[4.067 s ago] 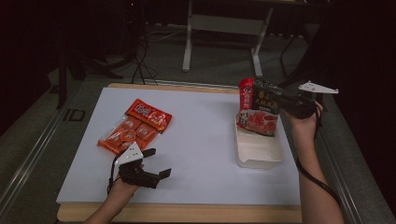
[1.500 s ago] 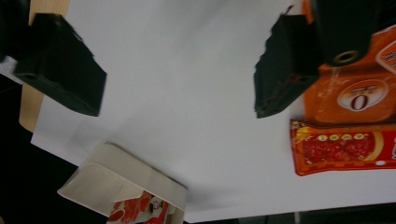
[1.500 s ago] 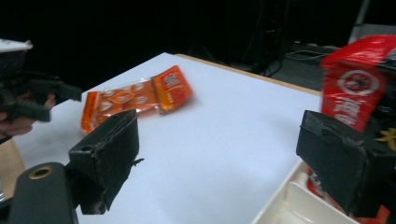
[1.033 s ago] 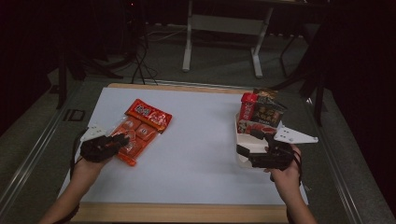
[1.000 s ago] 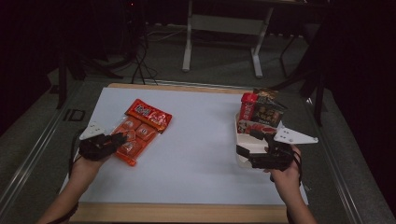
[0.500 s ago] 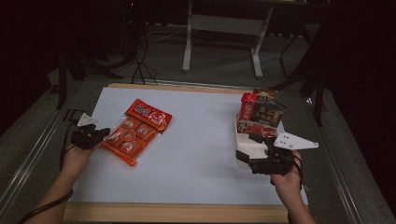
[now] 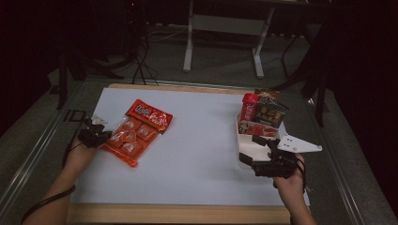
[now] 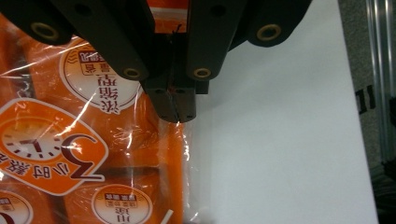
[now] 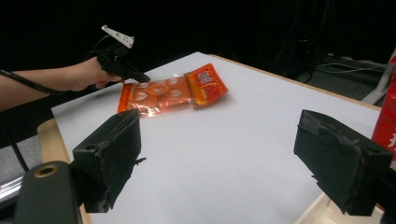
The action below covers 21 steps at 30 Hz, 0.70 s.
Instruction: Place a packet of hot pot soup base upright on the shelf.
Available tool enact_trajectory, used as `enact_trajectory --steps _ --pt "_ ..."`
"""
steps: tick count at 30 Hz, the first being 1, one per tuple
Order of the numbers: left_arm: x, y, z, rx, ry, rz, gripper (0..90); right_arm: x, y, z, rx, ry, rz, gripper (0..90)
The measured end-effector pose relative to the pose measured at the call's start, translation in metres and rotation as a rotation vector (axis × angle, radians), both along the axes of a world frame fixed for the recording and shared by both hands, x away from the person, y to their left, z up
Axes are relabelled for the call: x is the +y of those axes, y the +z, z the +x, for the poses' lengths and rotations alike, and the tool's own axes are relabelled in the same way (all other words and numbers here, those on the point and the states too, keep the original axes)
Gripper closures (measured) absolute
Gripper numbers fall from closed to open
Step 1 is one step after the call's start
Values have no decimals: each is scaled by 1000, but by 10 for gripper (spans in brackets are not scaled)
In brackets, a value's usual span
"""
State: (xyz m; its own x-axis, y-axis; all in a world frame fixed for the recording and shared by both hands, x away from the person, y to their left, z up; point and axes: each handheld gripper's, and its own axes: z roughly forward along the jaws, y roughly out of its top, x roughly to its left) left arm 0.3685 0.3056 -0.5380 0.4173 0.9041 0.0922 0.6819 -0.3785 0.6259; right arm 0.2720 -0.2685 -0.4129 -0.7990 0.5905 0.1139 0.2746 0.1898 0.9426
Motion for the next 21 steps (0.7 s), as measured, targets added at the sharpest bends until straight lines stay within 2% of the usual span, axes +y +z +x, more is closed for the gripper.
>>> enact_trajectory --steps 1,3,5,8,15,16,21 --pt "0 0 0 0 0 0 900 0 0 0 0 0 0 147" --pt "-3 1 -2 27 -25 -23 900 1 -2 1 8 2 -3 147" --pt "-6 2 -3 30 -37 -22 900 1 -3 2 10 3 -3 147" --pt "-15 3 -9 51 -70 -65 899 1 -4 2 16 6 0 147" --pt "-26 4 -14 62 -93 -102 900 2 -3 1 12 7 -4 147" --pt "-28 4 -15 66 -93 -118 900 2 -3 1 14 8 -1 147" --pt "-41 4 -19 74 -136 -129 899 1 -3 0 13 8 -7 147"
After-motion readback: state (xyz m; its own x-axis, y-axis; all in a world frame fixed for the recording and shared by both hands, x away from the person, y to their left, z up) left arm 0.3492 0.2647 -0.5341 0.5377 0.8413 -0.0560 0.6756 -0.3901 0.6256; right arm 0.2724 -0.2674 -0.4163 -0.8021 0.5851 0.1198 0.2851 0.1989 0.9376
